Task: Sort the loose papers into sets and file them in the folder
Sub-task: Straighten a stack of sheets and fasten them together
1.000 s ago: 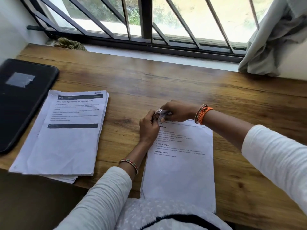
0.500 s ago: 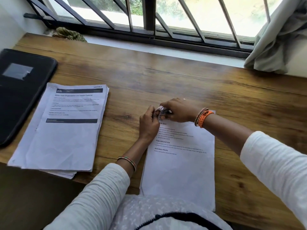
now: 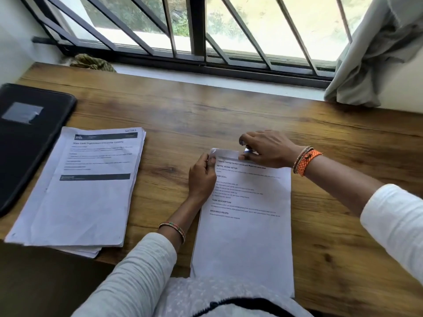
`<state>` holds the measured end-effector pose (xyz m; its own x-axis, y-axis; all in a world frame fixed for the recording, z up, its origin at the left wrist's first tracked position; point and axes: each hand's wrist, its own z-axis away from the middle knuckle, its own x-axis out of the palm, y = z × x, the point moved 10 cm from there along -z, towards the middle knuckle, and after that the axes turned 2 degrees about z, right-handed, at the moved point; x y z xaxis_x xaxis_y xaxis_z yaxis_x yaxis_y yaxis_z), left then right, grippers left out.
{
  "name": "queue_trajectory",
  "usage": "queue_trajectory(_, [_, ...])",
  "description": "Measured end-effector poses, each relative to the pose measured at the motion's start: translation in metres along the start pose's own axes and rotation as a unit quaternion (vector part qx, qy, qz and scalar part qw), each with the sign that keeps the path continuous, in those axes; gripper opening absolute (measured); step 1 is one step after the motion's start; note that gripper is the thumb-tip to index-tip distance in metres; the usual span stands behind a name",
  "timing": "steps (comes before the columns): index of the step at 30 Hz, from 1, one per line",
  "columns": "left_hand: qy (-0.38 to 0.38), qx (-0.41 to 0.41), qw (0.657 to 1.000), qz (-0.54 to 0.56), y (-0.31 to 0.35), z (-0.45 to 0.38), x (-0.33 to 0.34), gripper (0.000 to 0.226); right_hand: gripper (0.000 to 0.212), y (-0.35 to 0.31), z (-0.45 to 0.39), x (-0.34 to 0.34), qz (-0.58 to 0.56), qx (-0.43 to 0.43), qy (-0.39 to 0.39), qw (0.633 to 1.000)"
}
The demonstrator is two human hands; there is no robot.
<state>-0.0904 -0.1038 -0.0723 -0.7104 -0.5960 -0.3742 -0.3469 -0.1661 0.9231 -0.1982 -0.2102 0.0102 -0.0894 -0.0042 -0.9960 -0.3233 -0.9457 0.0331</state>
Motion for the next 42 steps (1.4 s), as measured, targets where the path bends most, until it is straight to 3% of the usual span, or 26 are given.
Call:
queue_trajectory(7, [-0.051,-0.032,0.998,0.007,-0.006,-0.007,0.011,0.048,0.037,-0.025,-0.03,0.014,-0.04,-0.031,-0.059,0.997])
queue_trajectory(12, [-0.042,-0.022,0.999,0.023,-0.002,-0.005,0.007,0.042,0.033,-0.031,-0.043,0.012,-0.038,-0.051,-0.096,0.993])
queue_trajectory(24, [-0.034,-0.022,0.999,0.022,0.0,-0.004,0.006,0.043,0.049,-0.029,-0.046,0.02,-0.047,-0.05,-0.18,0.981])
queue_trajectory(32, [-0.037,-0.046,0.998,-0.008,-0.007,-0.003,0.008,0.041,0.034,-0.041,-0.054,0.019,-0.102,-0.05,-0.189,0.976])
queue_trajectory(38, [-0.036,-0.037,0.998,-0.034,-0.002,-0.001,0.007,0.022,0.033,-0.048,-0.056,0.02,-0.118,-0.057,-0.202,0.971])
queue_trajectory(42, [-0.039,-0.029,0.998,-0.046,0.003,-0.001,0.006,0.022,0.026,-0.05,-0.058,0.022,-0.114,-0.061,-0.199,0.971])
